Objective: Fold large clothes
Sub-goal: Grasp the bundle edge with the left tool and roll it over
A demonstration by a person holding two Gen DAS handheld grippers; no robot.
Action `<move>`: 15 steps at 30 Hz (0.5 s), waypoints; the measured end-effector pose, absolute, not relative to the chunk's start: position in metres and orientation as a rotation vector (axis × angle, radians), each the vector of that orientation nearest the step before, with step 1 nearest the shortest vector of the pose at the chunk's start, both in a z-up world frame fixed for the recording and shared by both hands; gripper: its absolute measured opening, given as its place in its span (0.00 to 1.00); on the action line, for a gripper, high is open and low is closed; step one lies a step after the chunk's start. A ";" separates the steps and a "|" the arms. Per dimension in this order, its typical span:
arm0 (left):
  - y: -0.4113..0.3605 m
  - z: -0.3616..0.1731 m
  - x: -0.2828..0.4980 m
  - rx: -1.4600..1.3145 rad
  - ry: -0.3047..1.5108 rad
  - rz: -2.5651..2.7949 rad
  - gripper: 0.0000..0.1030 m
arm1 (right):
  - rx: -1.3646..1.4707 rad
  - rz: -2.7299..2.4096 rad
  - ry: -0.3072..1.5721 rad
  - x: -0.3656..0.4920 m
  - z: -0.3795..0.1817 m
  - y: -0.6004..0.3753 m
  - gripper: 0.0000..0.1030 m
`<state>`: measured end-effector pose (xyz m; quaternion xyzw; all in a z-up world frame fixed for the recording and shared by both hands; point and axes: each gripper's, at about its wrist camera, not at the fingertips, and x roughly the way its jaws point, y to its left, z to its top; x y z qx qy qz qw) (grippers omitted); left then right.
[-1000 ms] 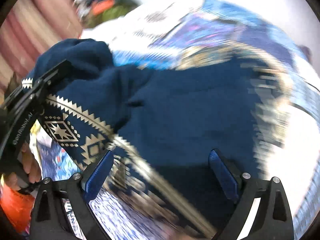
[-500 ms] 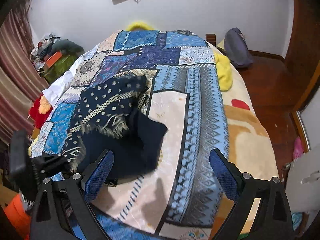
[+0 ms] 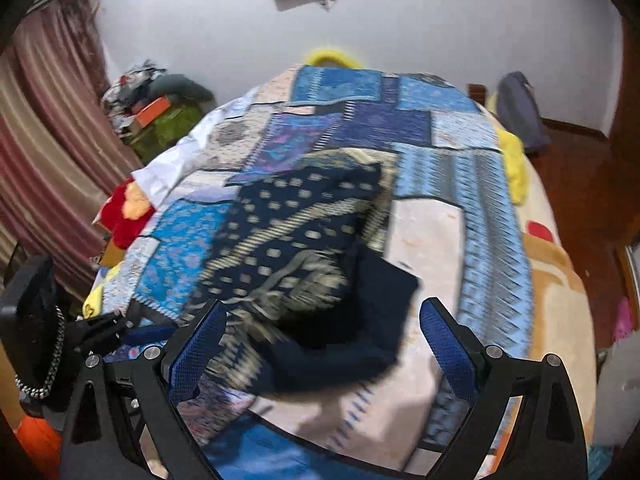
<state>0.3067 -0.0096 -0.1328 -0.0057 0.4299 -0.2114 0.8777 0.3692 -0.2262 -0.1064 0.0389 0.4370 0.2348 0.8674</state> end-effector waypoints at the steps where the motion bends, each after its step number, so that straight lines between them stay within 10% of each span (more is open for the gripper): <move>1: -0.005 -0.130 0.305 -0.009 0.890 -0.420 0.67 | 0.075 0.504 0.917 0.370 -0.106 -0.218 0.96; 15: 0.033 -0.215 0.341 -0.040 1.040 -0.278 0.86 | -0.025 0.389 1.215 0.380 -0.228 -0.216 0.98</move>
